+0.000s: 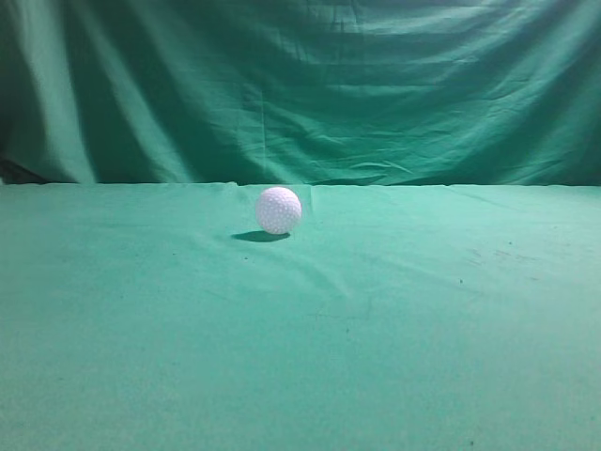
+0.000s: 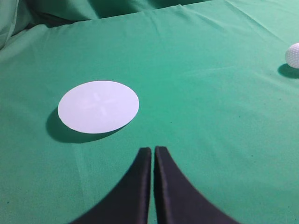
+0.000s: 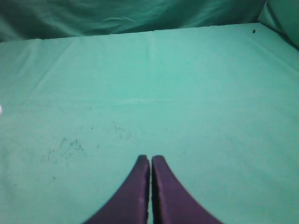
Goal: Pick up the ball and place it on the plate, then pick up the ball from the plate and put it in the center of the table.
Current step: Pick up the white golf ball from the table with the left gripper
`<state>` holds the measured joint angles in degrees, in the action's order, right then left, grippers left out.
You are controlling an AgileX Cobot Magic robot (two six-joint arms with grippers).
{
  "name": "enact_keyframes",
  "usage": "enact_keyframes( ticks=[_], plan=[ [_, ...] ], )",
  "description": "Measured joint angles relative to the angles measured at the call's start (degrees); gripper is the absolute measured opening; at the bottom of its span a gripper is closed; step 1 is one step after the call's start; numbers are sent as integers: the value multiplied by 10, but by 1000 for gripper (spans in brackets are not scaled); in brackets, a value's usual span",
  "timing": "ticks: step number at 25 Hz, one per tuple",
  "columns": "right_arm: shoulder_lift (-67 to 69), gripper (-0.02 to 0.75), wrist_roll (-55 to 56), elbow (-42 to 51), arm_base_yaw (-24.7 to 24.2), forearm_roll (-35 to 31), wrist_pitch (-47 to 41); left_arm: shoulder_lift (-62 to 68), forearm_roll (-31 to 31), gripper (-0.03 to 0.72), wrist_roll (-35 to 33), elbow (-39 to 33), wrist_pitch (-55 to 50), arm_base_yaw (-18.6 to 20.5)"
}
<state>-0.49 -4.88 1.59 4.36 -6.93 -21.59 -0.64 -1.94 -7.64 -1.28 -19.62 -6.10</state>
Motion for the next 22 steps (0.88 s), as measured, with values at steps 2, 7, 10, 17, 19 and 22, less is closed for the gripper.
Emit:
enact_keyframes(
  ticks=[2,7,10,17,19,22],
  plan=[
    [0,0,0,0,0,0,0,0,0,0,0,0,0,0],
    [0,0,0,0,0,0,0,0,0,0,0,0,0,0],
    [0,0,0,0,0,0,0,0,0,0,0,0,0,0],
    [0,0,0,0,0,0,0,0,0,0,0,0,0,0],
    [0,0,0,0,0,0,0,0,0,0,0,0,0,0],
    [0,0,0,0,0,0,0,0,0,0,0,0,0,0]
  ],
)
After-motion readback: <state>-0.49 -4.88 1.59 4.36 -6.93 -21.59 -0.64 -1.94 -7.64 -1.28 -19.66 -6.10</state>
